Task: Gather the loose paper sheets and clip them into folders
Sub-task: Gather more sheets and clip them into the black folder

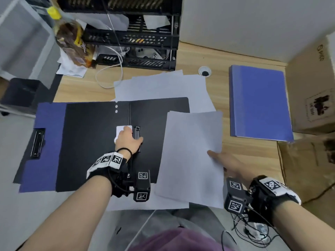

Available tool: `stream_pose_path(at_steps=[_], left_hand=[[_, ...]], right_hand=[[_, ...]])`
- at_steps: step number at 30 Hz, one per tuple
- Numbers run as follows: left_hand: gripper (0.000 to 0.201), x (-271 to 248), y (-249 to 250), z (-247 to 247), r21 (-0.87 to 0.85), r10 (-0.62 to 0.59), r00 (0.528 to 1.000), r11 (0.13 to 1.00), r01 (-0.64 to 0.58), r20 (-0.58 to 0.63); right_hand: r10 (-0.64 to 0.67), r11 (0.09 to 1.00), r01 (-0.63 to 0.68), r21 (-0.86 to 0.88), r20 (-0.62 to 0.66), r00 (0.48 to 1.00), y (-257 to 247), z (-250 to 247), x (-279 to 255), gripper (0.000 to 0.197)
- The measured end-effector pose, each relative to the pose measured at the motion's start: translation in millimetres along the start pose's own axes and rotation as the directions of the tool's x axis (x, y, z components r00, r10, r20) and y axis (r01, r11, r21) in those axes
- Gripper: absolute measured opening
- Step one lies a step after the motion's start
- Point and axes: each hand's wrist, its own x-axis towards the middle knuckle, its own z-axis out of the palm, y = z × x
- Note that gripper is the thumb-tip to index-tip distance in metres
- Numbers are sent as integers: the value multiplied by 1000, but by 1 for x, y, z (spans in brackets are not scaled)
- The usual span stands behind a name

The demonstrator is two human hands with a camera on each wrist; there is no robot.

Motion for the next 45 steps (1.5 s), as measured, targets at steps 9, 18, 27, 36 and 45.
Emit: stream_pose_path(at_steps=[9, 18, 27, 36, 45], left_hand=[[34, -7, 9, -10, 67, -10, 993, 998, 2, 115], [31, -4, 1, -25, -25, -17, 972, 999, 23, 232], [35, 1, -3, -26, -91, 2, 961, 996, 24, 278], [40, -2, -1, -28, -78, 14, 957, 997, 9, 291], [59, -5, 6, -28, -6, 95, 950, 995, -98, 299]], right_hand=[[-96, 979, 104, -176, 54, 994, -24, 25, 15, 20], [-175, 956, 183, -228, 57, 983, -31, 34, 27, 19], [-267, 925, 280, -256, 84, 960, -51, 48, 34, 17], [-288, 916, 293, -275, 59, 956, -66, 66, 45, 13], [-257, 911, 270, -313, 82, 963, -69, 71, 50, 33]])
